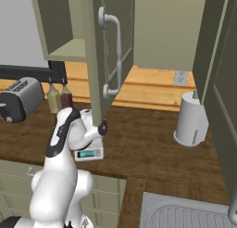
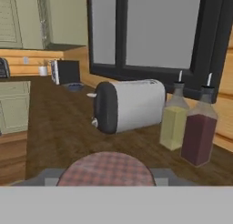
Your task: Pick the jam and place it on the digital scale for weighing, and close the cabinet.
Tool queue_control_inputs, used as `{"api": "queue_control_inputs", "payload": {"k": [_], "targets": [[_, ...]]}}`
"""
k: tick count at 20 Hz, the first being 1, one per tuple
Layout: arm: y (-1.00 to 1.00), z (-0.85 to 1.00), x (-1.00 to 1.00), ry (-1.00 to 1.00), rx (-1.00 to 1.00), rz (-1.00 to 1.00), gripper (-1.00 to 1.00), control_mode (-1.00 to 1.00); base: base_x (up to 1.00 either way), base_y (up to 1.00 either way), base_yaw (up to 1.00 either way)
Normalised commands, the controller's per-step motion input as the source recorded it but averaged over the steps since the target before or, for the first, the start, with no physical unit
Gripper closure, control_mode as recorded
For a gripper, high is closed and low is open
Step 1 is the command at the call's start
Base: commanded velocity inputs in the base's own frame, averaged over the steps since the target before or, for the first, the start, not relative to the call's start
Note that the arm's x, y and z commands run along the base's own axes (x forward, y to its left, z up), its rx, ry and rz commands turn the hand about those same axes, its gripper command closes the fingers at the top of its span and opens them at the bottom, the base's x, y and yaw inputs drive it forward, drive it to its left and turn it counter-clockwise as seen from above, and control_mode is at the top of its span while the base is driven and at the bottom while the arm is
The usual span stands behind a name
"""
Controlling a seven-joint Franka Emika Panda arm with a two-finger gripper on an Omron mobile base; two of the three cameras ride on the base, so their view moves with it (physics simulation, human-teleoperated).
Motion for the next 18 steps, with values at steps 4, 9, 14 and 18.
{"api": "queue_control_inputs", "payload": {"k": [4,9,14,18], "targets": [[-0.36,-0.17,0.00,0.02,0.00,0.14,1.00,-1.00,0.00,0.00,0.00],[-0.21,-0.12,0.02,0.05,0.00,0.10,1.00,-1.00,0.00,0.00,0.00],[-0.10,-0.21,0.15,0.11,0.00,0.06,1.00,-1.00,0.00,0.00,0.00],[-0.24,-0.24,0.05,0.06,0.00,0.06,1.00,-1.00,0.00,0.00,0.00]]}}
